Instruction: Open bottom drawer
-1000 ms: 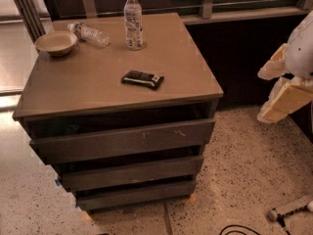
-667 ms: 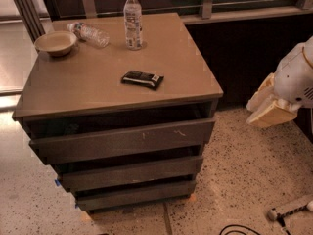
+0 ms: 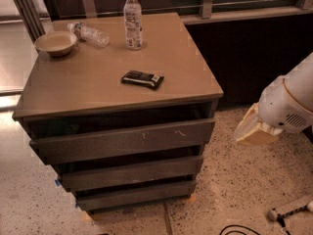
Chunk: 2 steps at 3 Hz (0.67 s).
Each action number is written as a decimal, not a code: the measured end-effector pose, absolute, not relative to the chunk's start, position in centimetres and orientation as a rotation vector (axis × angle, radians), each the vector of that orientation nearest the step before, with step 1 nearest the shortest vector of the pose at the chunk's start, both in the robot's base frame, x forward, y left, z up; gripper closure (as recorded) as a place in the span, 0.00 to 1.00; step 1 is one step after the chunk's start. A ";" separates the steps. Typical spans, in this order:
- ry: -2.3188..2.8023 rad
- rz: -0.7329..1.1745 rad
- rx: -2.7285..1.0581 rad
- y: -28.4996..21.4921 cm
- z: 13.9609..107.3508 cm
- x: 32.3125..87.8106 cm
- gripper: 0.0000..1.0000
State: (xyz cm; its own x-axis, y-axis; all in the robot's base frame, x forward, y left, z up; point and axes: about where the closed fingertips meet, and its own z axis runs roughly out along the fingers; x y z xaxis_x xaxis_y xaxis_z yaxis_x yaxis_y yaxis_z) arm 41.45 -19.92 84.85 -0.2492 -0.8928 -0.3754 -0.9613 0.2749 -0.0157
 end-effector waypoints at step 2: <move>2.166 0.336 -1.678 -19.3 82.5 41.9 1.00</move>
Offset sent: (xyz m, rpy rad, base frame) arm 0.0140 0.0150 -0.0662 0.1806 -0.1304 0.0460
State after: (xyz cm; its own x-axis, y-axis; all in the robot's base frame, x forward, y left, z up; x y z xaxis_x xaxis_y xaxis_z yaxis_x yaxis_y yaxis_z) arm 41.89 -19.33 82.52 -0.2159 -0.8743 -0.4347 -0.9649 0.2591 -0.0421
